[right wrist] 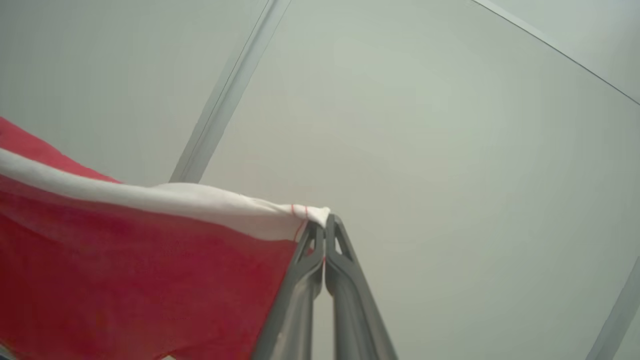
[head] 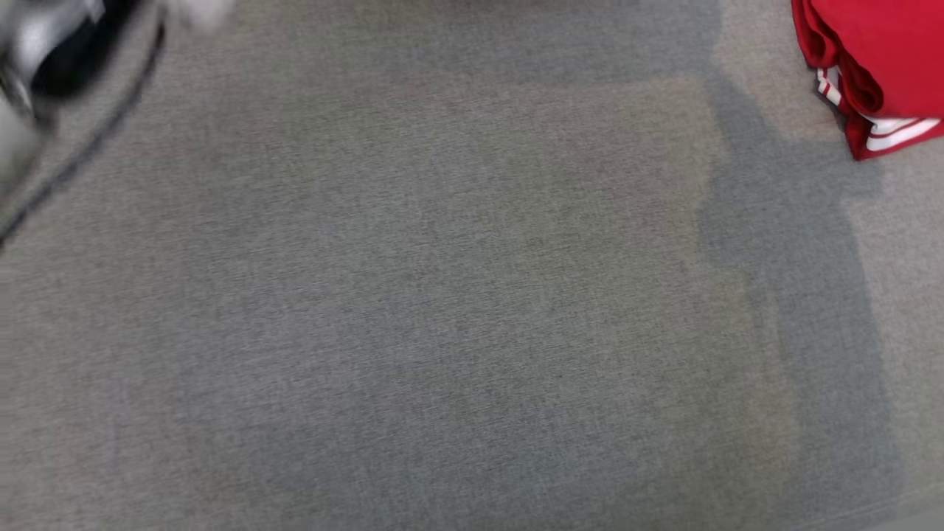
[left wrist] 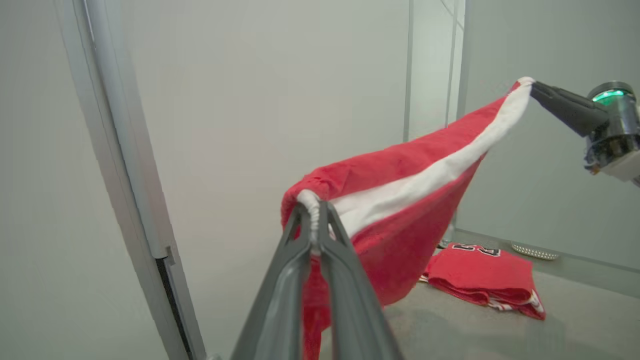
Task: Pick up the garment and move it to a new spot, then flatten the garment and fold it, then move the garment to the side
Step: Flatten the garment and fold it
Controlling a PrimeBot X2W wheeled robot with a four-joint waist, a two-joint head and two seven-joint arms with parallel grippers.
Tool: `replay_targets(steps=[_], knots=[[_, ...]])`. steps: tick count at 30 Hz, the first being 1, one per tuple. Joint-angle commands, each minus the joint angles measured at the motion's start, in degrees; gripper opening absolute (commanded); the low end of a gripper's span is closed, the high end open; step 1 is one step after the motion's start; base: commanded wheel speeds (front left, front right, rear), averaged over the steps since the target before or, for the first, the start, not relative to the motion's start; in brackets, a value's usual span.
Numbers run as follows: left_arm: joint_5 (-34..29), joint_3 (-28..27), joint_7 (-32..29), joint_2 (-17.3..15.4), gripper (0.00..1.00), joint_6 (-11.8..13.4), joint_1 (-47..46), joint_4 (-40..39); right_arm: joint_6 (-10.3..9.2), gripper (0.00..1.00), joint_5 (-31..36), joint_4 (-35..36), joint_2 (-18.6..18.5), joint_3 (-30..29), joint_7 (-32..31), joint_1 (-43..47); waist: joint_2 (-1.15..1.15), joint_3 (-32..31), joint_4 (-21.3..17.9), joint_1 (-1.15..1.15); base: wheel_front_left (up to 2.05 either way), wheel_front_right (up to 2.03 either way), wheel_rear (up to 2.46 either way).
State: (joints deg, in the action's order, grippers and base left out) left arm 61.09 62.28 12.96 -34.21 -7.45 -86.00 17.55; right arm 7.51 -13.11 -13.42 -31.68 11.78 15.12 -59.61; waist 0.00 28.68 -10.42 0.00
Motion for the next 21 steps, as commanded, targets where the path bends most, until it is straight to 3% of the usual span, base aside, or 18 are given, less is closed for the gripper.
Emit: replay_targets(steps=[1,5,12,17,21], knots=[[-0.1,1.2,0.9,-1.3,0.0,0.0,2.1,-0.9,-0.05,0.0,0.0,1.0,-0.1,0.0,0.0,2.8,0.0,-0.7,0.8,0.0,0.0,0.0,0.0],[-2.4,6.8,2.1,-4.7,0.0,0.0,12.4,-5.7,-0.05,0.0,0.4,3.9,-0.6,-0.6,0.0,16.8,0.0,-2.6,2.9,0.0,0.0,0.0,0.0],[-11.2,7.0,2.2,-7.6,0.0,0.0,35.8,-12.7,-0.05,0.0,-0.7,8.0,2.3,-1.4,0.0,43.5,0.0,-7.2,5.0,0.0,0.0,0.0,0.0],[-17.5,6.7,2.2,-7.2,0.0,1.7,50.6,-13.8,-0.06,0.0,-0.3,9.3,3.4,-0.6,0.0,58.0,0.0,-11.2,5.5,0.0,0.0,0.0,0.0],[-21.0,4.8,2.2,-6.4,0.0,4.5,58.9,-14.9,-0.05,0.0,-0.3,11.7,4.1,-1.2,0.0,65.3,0.0,-13.5,5.2,0.0,0.0,0.0,0.0]])
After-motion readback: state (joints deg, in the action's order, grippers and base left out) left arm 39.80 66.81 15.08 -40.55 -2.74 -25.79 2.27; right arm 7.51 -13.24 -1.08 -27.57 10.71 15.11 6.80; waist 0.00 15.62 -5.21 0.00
